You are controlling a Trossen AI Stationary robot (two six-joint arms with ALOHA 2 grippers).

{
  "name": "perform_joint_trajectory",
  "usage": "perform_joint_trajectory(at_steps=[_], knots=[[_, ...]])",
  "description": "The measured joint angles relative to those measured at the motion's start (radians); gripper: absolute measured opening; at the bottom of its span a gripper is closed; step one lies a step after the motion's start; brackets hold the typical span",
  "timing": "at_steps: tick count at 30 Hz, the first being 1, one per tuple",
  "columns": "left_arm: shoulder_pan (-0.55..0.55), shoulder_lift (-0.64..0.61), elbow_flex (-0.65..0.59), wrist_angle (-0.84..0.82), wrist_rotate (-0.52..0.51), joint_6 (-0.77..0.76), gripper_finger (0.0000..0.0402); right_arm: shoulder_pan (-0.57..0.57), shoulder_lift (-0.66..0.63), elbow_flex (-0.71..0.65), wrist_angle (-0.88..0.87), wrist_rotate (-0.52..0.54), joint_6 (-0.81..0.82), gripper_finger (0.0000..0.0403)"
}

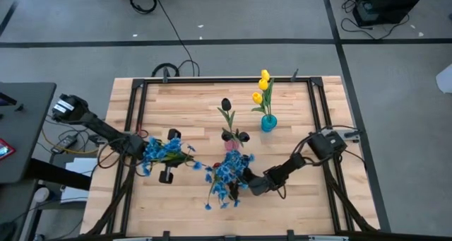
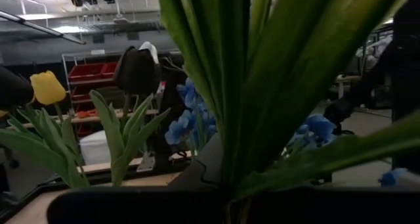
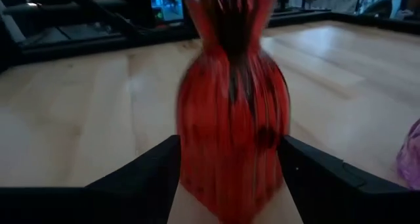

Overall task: Sort flowers into vase by color
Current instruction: Put the blue flower into the red vase

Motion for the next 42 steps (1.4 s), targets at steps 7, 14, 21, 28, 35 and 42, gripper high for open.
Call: perform_joint_trajectory(at_steps=[7, 14, 21, 28, 35, 42], knots=[[0.004, 0.009, 0.0, 0.017, 0.005, 0.01, 0.0021, -0.03, 0.082, 0.066, 0.022, 0.003, -0.023, 0.0264], [0.004, 0.009, 0.0, 0.011, 0.005, -0.006, 0.0021, -0.055, 0.092, 0.096, 0.014, 0.005, -0.048, 0.0289], [0.004, 0.009, 0.0, 0.003, 0.001, -0.005, 0.0021, -0.071, 0.092, 0.096, 0.015, -0.048, -0.054, 0.0309], [0.005, 0.006, 0.0, 0.001, -0.011, 0.026, 0.0021, -0.065, 0.091, 0.095, 0.03, -0.021, -0.084, 0.0323], [0.045, 0.006, 0.0, 0.0, 0.015, 0.021, 0.0021, -0.08, 0.091, 0.105, 0.067, -0.006, -0.141, 0.033], [0.069, 0.01, 0.001, 0.01, 0.053, 0.008, 0.0021, -0.114, 0.09, 0.143, 0.029, -0.062, -0.162, 0.033]])
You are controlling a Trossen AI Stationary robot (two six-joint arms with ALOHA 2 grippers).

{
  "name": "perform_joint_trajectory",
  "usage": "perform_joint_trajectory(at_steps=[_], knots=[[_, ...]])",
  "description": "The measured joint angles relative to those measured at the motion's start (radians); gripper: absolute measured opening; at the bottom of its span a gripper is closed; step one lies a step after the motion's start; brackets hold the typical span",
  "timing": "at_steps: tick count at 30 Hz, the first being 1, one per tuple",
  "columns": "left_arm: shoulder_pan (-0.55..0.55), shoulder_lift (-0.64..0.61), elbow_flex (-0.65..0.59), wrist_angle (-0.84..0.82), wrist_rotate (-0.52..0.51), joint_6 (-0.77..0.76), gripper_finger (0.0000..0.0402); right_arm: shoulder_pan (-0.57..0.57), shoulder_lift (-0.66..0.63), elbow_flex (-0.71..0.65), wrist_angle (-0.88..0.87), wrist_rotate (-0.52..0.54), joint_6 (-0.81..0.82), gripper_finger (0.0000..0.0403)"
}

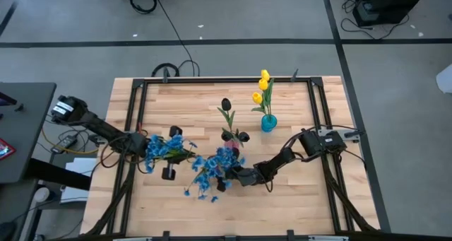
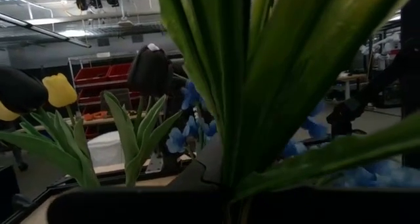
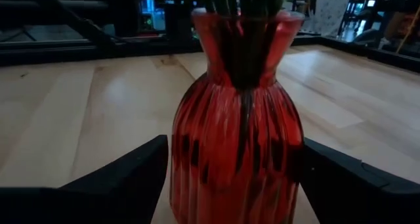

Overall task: Sort flowers into vase by color
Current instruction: Put the blue flower into the red vase

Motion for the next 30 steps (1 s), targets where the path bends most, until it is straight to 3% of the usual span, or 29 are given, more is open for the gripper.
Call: perform_joint_trajectory(at_steps=[15, 24, 30], knots=[[0.006, 0.097, 0.001, 0.096, -0.001, 0.013, 0.0021, 0.004, -0.001, 0.0, -0.033, -0.008, 0.004, 0.0284], [0.007, 0.097, 0.001, 0.079, -0.027, 0.036, 0.0021, 0.011, -0.001, 0.0, -0.039, -0.014, 0.007, 0.0257], [0.018, 0.096, 0.001, 0.019, -0.027, -0.005, 0.0021, 0.014, -0.001, 0.0, -0.039, -0.015, 0.006, 0.0262]])
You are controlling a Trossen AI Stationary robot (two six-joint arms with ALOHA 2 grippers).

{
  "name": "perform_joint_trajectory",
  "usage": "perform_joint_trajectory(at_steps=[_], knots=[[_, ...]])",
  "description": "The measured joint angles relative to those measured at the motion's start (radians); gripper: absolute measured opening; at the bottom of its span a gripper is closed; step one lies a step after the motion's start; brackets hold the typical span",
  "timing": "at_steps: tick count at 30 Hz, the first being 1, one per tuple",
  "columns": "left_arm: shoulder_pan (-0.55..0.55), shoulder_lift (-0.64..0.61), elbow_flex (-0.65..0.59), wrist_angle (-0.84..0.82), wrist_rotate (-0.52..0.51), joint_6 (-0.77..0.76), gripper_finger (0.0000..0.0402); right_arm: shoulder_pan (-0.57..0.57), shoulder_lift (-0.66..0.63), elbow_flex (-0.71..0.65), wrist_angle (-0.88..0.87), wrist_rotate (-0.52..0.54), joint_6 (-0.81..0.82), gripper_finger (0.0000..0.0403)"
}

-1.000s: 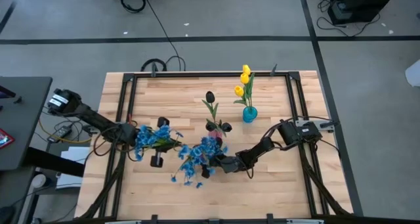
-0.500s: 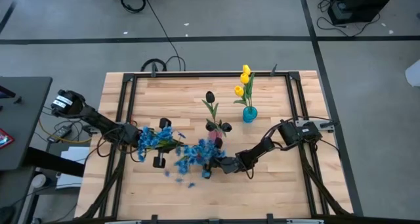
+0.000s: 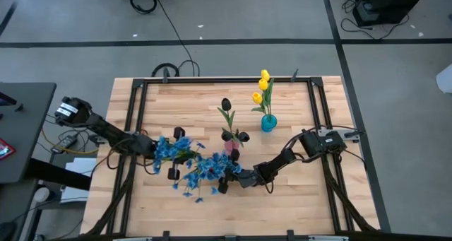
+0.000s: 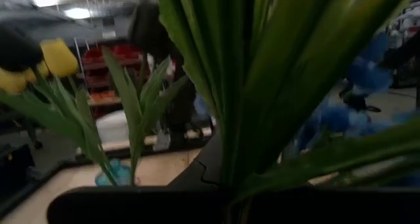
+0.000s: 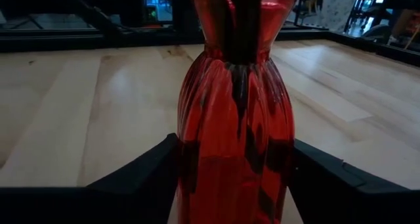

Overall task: Sort flowers into vase by color
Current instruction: Put the blue flower into the red vase

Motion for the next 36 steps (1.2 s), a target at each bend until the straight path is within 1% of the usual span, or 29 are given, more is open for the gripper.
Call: perform_joint_trajectory(at_steps=[2, 5, 9, 15, 20, 24, 31, 36], knots=[[0.006, 0.0, 0.0, -0.026, 0.003, -0.023, 0.0021, 0.0, 0.0, 0.0, 0.0, 0.0, 0.0, 0.0264], [0.017, 0.0, 0.0, -0.027, 0.033, -0.046, 0.0021, 0.0, 0.0, 0.0, 0.0, 0.0, -0.001, 0.0263], [0.035, 0.0, 0.0, -0.035, 0.049, -0.067, 0.0021, 0.0, 0.0, 0.0, 0.0, 0.0, -0.001, 0.0259], [0.078, 0.032, 0.006, -0.018, 0.126, -0.117, 0.0021, 0.0, 0.0, 0.0, 0.0, -0.007, 0.001, 0.0261], [0.139, 0.104, 0.059, -0.076, 0.26, -0.157, 0.0021, 0.0, 0.0, 0.0, -0.004, -0.049, 0.005, 0.0261], [0.184, 0.134, 0.078, -0.078, 0.382, -0.179, 0.0021, 0.002, 0.0, 0.0, -0.004, -0.061, 0.004, 0.026], [0.265, 0.138, 0.078, -0.089, 0.582, -0.196, 0.0021, 0.009, 0.0, 0.001, -0.005, -0.071, -0.002, 0.0261], [0.301, 0.138, 0.085, -0.093, 0.691, -0.194, 0.0021, 0.009, 0.0, 0.001, -0.005, -0.084, -0.004, 0.0261]])
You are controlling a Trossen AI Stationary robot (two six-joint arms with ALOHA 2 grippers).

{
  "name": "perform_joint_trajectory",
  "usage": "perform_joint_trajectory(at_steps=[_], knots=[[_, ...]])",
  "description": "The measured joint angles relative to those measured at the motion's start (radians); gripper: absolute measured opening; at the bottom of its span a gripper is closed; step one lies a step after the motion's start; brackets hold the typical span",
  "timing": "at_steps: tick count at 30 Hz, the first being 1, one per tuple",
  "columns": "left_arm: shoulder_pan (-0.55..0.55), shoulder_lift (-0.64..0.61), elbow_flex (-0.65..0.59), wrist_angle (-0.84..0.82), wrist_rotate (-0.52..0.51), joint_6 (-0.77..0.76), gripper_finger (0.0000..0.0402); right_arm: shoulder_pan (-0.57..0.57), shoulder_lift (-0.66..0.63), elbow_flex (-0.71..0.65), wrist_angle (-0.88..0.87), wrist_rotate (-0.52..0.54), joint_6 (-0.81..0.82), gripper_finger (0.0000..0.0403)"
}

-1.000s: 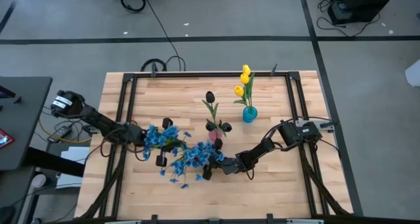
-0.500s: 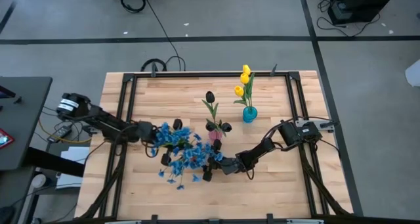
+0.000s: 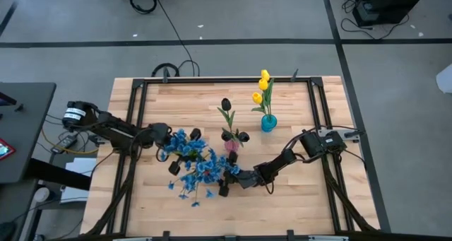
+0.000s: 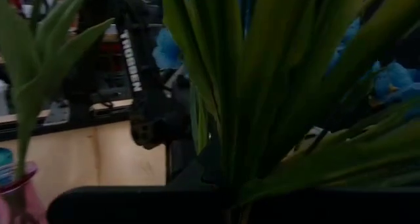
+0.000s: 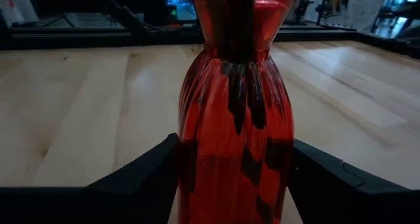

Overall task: Sort flowers into vase by color
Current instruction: Put the blue flower into the red vase

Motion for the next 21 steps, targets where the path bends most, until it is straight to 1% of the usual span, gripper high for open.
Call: perform_joint_trajectory(at_steps=[4, 9, 12, 15, 19, 21], knots=[[0.005, 0.033, 0.027, -0.003, 0.071, 0.006, 0.0021, 0.001, 0.0, 0.0, 0.007, -0.039, -0.024, 0.0261], [0.042, 0.122, 0.083, -0.031, 0.233, 0.014, 0.0021, -0.004, 0.0, 0.0, 0.008, -0.1, -0.029, 0.0259], [0.051, 0.167, 0.106, -0.017, 0.304, 0.001, 0.0021, -0.004, 0.0, 0.0, 0.009, -0.12, -0.034, 0.026], [0.054, 0.196, 0.11, 0.015, 0.338, -0.001, 0.0021, -0.003, 0.0, 0.0, 0.013, -0.129, -0.04, 0.026], [0.054, 0.223, 0.111, 0.035, 0.385, -0.002, 0.0021, -0.004, 0.0, 0.0, 0.015, -0.171, -0.042, 0.0258], [0.054, 0.235, 0.111, 0.038, 0.393, -0.001, 0.0021, -0.005, 0.0, 0.0, 0.012, -0.178, -0.042, 0.0257]])
